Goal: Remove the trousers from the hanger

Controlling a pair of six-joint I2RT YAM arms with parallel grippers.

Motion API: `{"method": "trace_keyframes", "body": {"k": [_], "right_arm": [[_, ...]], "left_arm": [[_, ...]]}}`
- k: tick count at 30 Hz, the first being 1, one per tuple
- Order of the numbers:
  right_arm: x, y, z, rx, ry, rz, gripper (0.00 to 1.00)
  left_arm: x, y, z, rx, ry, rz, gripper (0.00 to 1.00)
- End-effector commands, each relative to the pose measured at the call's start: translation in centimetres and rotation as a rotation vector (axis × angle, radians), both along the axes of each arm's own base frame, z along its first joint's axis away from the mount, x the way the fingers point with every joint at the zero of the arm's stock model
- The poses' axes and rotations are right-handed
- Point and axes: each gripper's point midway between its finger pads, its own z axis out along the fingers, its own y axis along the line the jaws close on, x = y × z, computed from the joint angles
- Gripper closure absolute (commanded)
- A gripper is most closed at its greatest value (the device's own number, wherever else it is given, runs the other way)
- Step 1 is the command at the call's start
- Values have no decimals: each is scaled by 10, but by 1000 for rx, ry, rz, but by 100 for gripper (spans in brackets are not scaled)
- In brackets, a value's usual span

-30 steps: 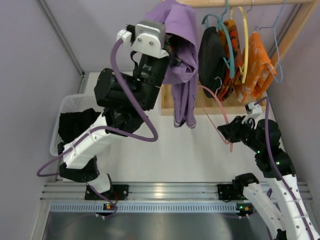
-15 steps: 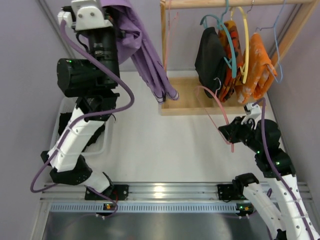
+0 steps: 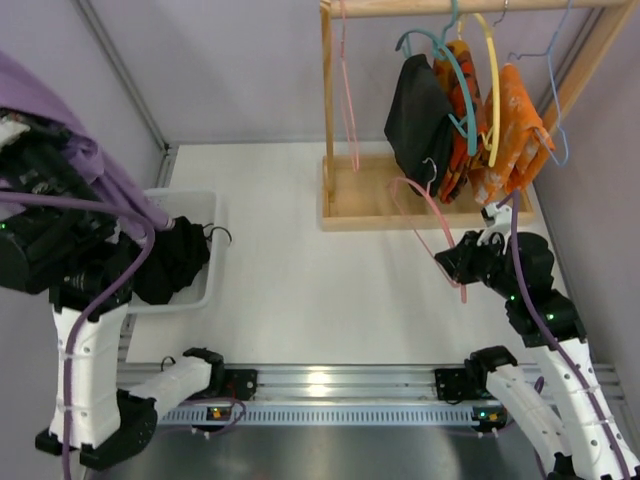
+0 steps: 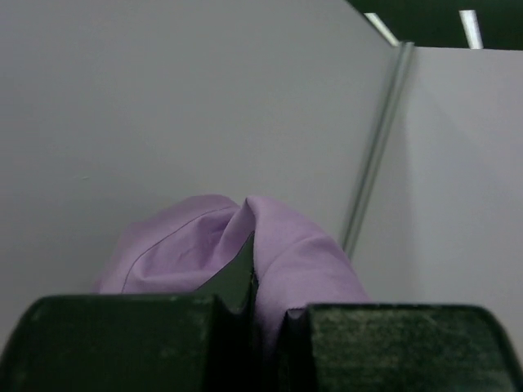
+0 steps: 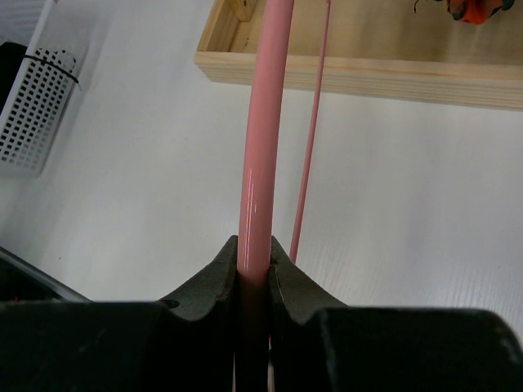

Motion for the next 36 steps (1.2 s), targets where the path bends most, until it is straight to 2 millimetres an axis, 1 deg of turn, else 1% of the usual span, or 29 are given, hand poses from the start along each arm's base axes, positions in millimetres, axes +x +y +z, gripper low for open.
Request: {"method": "trace_keyframes", "body": {"k": [1, 3, 4, 6, 7, 9, 10, 11, 13, 14, 16, 17, 19, 20, 23, 24, 25, 26, 27, 28, 29, 30, 31, 32, 33, 34, 35, 36], "right_arm": [[11, 1, 32, 23, -120, 4, 100], [11, 2, 34, 24, -125, 6, 100], [10, 2, 36, 25, -126, 8, 100], [10, 3, 36, 24, -122, 15, 100], [10, 3, 36, 21, -124, 16, 100], [11, 3, 34, 17, -117, 19, 100], [11, 4, 34, 19, -114, 21, 100], [11, 4, 34, 19, -114, 21, 100], [12, 4, 33, 22, -110, 22, 100], [12, 4, 34, 20, -112, 22, 100], [12, 4, 33, 18, -110, 25, 100], [11, 4, 33, 17, -110, 23, 100], [10, 3, 34, 13, -112, 23, 100], [10, 3, 34, 10, -113, 21, 100], [9, 1, 33, 5, -116, 17, 100], [9, 1, 34, 7, -118, 14, 100], [8, 1, 35, 10, -120, 15, 100], [8, 1, 36, 8, -121, 16, 100], [7, 1, 37, 12, -119, 16, 100], [5, 1, 42, 13, -125, 17, 100], [4, 1, 44, 11, -128, 22, 100], [3, 0, 50, 11, -142, 21, 100], [1, 0, 52, 7, -142, 24, 100], [-1, 0, 54, 6, -148, 23, 100], [-2, 0, 61, 9, -163, 26, 100], [-4, 0, 64, 10, -166, 28, 100], [-6, -1, 65, 9, -165, 28, 100], [-8, -1, 71, 10, -178, 30, 100]], "left_arm": [[-41, 36, -29, -55, -12, 151, 100], [-60, 47, -46, -56, 8, 223, 100], [-80, 55, -61, -60, 18, 278, 100], [-91, 62, -79, -66, 61, 338, 100], [-106, 65, -92, -72, 67, 378, 100], [-114, 68, -106, -81, 85, 409, 100], [-113, 72, -120, -87, 126, 440, 100], [-123, 71, -125, -96, 110, 442, 100], [-124, 74, -139, -106, 132, 475, 100], [-126, 75, -142, -106, 130, 482, 100], [-120, 77, -150, -100, 151, 492, 100], [-120, 77, -149, -94, 142, 495, 100], [-105, 77, -151, -69, 167, 485, 100], [-103, 77, -149, -60, 157, 483, 100], [-68, 77, -155, -24, 205, 433, 100], [-51, 78, -164, -15, 239, 418, 100], [-36, 75, -167, 15, 255, 380, 100], [-26, 76, -172, 16, 271, 367, 100], [-15, 76, -180, 18, 283, 354, 100], [7, 76, -188, 37, 320, 318, 100], [17, 75, -194, 36, 333, 298, 100], [30, 75, -203, 33, 354, 275, 100], [52, 72, -213, 49, 387, 220, 100], [62, 71, -221, 44, 403, 196, 100], [74, 70, -235, 31, 421, 163, 100], [95, 67, -250, 43, 472, 121, 100], [106, 67, -267, 39, 510, 105, 100], [114, 66, -277, 41, 537, 85, 100]]}}
